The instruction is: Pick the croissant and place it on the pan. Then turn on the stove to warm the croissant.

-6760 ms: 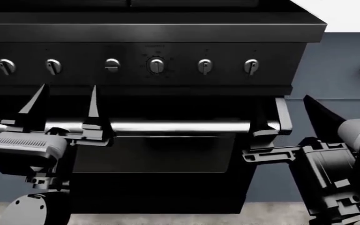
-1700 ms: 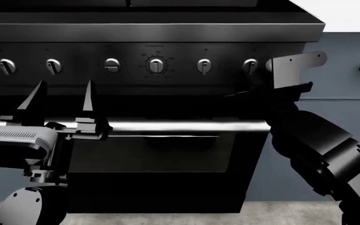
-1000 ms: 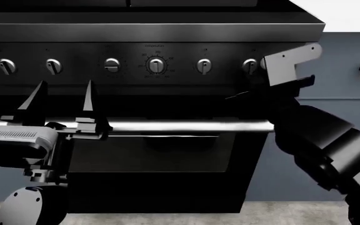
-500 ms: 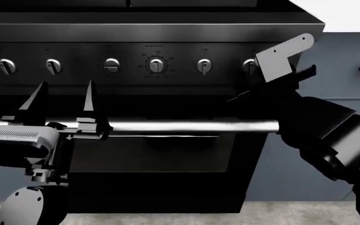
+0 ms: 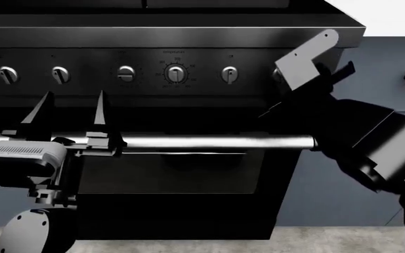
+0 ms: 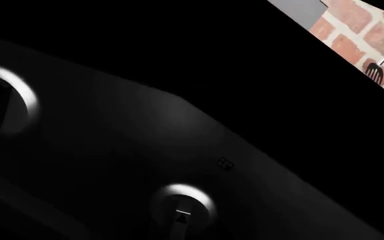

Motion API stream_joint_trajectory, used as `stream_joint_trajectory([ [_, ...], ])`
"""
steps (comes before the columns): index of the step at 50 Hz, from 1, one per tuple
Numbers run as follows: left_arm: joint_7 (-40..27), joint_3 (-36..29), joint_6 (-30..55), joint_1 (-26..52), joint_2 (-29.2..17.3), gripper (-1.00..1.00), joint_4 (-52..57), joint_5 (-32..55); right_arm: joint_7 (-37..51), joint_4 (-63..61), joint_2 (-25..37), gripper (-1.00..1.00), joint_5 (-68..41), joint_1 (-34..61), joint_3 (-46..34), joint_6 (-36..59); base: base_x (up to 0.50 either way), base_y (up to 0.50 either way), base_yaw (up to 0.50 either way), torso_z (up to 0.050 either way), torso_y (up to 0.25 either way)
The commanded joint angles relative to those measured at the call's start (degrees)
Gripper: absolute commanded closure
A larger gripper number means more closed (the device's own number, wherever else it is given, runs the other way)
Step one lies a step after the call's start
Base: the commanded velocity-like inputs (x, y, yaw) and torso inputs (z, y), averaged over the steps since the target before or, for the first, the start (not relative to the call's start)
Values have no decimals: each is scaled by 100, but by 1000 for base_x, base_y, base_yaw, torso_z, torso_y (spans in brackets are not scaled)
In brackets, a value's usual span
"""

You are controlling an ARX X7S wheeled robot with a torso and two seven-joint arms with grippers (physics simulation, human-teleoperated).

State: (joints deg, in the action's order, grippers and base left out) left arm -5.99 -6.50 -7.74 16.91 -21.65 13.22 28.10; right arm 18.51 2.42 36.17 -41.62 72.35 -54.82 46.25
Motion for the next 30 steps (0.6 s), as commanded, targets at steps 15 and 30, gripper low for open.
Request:
stream_joint_trajectory([
  [15,-15,-21,-31,17,-18,-100,-27,8,-687,76,-288,100,-145,269,-774,538,14,3,12,-1,-10],
  [30,-28,-36,-41,21,-28,-100,-30,15,-809,-91,-299,100,-83,460,-1022,843,12,3,12,-1,-8],
])
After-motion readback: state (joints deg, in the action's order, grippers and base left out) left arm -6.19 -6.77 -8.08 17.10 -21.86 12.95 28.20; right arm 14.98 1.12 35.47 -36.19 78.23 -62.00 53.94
